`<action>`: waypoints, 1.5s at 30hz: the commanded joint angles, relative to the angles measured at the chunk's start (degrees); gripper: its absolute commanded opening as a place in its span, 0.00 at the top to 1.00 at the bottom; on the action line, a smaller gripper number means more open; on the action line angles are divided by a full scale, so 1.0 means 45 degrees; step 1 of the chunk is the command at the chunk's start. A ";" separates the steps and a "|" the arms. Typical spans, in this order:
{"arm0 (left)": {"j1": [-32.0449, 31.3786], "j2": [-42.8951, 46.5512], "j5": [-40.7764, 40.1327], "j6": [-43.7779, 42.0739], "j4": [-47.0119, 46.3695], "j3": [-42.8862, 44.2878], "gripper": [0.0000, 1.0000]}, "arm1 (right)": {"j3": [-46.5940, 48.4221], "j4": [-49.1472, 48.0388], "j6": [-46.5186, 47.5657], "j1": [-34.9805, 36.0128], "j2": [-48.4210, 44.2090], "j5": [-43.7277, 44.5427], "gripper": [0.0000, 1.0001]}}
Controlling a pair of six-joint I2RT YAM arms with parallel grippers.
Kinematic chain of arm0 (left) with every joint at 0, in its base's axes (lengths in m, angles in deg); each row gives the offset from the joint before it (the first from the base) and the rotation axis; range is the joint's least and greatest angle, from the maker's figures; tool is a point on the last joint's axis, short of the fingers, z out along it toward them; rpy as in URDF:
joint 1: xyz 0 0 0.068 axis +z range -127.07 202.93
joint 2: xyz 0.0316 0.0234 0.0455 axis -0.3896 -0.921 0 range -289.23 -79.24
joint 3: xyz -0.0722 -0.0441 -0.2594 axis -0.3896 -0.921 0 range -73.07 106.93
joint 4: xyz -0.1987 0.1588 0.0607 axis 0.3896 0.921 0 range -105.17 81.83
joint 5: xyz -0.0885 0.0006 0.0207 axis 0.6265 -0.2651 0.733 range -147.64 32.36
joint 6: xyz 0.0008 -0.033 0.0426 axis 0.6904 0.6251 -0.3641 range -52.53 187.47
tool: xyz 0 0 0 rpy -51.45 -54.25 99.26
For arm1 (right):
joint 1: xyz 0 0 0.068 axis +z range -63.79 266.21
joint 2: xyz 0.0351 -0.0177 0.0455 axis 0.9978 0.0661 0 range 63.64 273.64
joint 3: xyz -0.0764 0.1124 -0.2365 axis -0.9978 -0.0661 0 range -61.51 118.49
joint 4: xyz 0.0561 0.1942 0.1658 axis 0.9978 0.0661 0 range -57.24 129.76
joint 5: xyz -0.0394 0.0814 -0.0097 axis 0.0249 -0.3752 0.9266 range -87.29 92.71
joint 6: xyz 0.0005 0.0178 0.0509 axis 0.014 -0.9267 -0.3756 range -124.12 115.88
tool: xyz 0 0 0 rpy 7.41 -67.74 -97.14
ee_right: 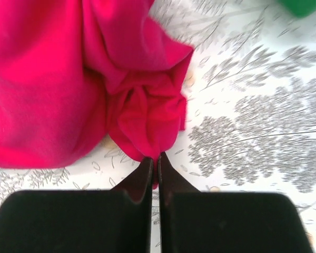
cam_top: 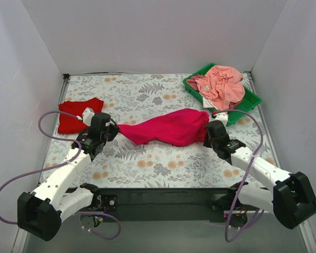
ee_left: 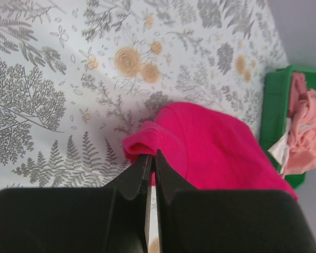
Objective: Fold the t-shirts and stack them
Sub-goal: Flatten the tshirt out
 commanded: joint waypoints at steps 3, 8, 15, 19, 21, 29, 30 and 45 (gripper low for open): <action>0.0059 0.0195 -0.2579 0.0205 0.1661 0.2537 1.00 | 0.1505 0.1471 0.0779 -0.0688 -0.1765 0.2567 0.99; 0.0079 0.0194 -0.3971 0.0089 0.2776 0.4823 1.00 | 0.2893 0.1940 0.1794 -0.1607 -0.3249 0.3428 0.99; 0.0098 0.1052 -0.5241 -0.0204 0.3051 0.6700 1.00 | 0.5764 0.2331 0.3123 -0.1881 -0.4364 0.4208 0.99; 0.0079 0.1911 -0.5515 -0.0731 0.2465 0.7422 1.00 | 0.7170 0.2351 0.3475 -0.1920 -0.4871 0.4464 0.99; 0.0098 0.2107 -0.5535 -0.0985 0.2386 0.7851 1.00 | 0.8049 0.2332 0.3709 -0.1920 -0.4970 0.4230 0.99; 0.0098 0.2733 -0.4442 -0.2430 0.1430 0.9959 1.00 | 1.0628 0.2371 0.4745 -0.1920 -0.5126 0.2844 0.99; 0.0099 0.2772 -0.4364 -0.2509 0.1371 1.0214 1.00 | 1.0843 0.2371 0.4803 -0.1901 -0.5165 0.2765 0.99; 0.0098 0.0821 -0.2101 -0.6023 0.0629 1.5721 1.00 | 1.4341 0.2703 0.5683 -0.1901 -0.4561 0.0050 0.99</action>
